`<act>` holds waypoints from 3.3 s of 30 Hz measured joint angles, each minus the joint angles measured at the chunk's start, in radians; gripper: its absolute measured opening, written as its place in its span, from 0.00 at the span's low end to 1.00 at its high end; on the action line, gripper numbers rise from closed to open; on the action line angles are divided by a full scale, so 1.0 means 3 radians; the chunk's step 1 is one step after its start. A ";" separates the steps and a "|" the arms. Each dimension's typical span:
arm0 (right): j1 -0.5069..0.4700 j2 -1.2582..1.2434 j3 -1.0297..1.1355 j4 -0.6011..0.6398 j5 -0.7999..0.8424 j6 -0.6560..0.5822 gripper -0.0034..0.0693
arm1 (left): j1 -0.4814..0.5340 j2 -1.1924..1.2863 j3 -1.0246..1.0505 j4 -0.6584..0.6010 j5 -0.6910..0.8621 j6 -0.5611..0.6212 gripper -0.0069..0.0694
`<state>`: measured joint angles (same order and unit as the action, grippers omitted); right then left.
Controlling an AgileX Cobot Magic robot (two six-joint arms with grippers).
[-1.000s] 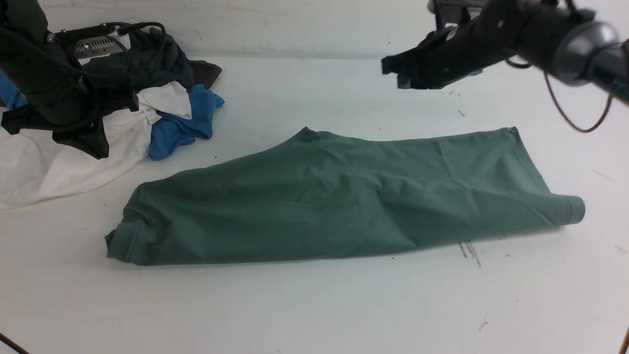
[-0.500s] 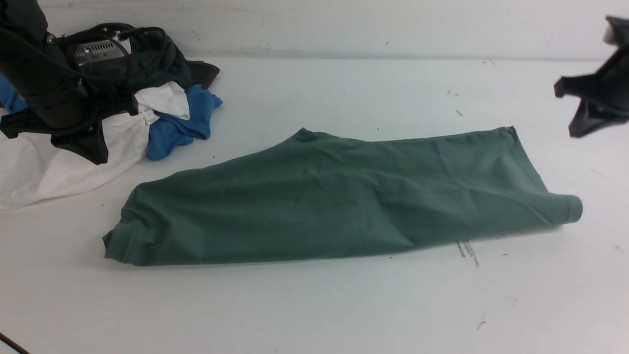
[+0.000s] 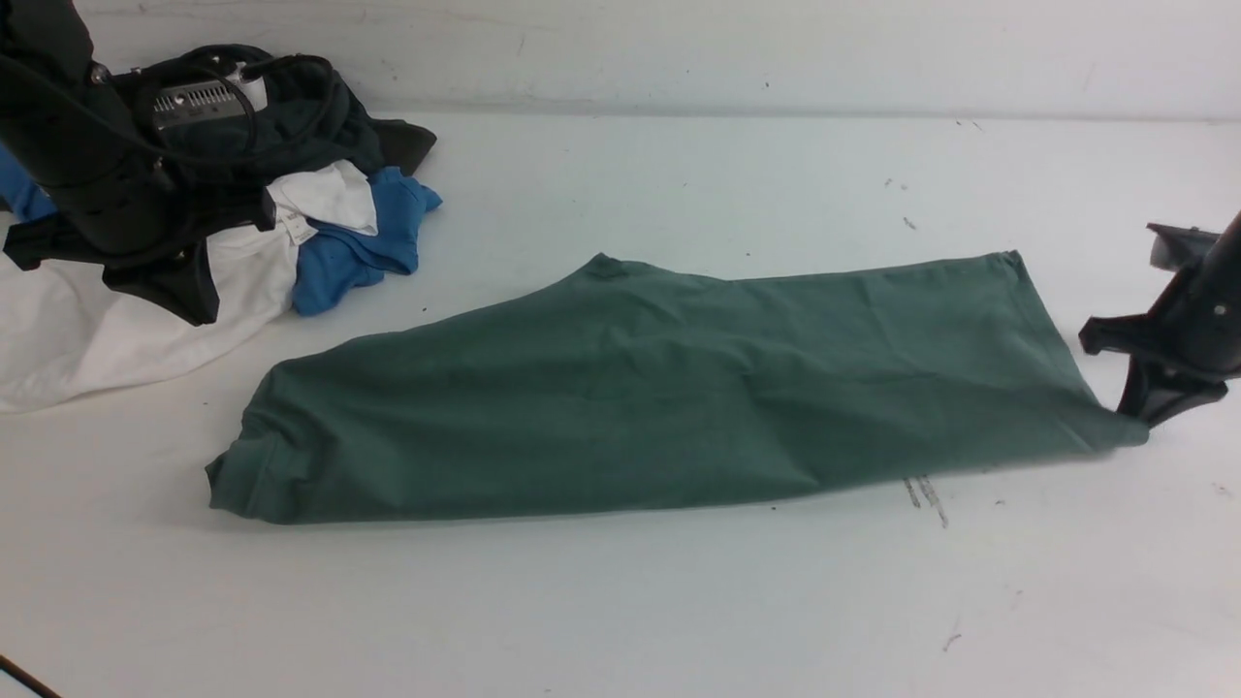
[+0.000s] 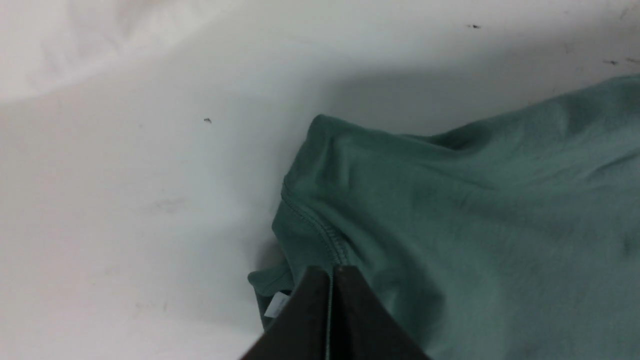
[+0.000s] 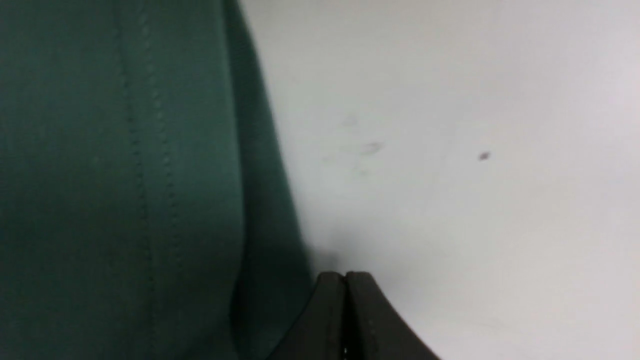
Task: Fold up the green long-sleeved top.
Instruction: Use both arms to drag the lower edge of the fabric forward and fold it over the upper edge, then hold the left edge of the fabric with your left arm, then drag the left edge of the fabric to the left with your left arm and fold it to the right edge
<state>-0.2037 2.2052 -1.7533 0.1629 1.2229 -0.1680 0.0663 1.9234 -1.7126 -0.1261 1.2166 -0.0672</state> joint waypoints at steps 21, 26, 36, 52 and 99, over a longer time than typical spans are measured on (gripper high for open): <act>-0.0076 -0.2161 0.1396 0.0500 0.0051 -0.0102 0.03 | 0.0000 -0.0244 0.0898 -0.0338 0.0035 0.0185 0.14; -0.0076 -0.2169 0.1551 0.0581 -0.0073 -0.0170 0.03 | 0.0000 -0.0089 0.0898 -0.0227 -0.0104 0.0167 0.34; -0.0076 -0.2169 0.1554 0.0629 -0.0169 -0.0177 0.03 | 0.0000 0.0192 0.0898 -0.0061 -0.0631 -0.0029 0.78; -0.0076 -0.2169 0.1554 0.0775 -0.0265 -0.0195 0.03 | 0.0004 0.0479 0.0875 -0.0445 -0.0552 -0.0117 0.36; -0.0076 -0.2169 0.1985 0.0745 -0.0329 -0.0338 0.03 | -0.1574 0.0939 -0.0747 -0.1287 -0.0653 0.0178 0.34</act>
<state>-0.2264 1.5544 -1.1579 0.3864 1.1241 -0.2694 -0.4058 2.2051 -1.9366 -0.5123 1.0206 -0.0138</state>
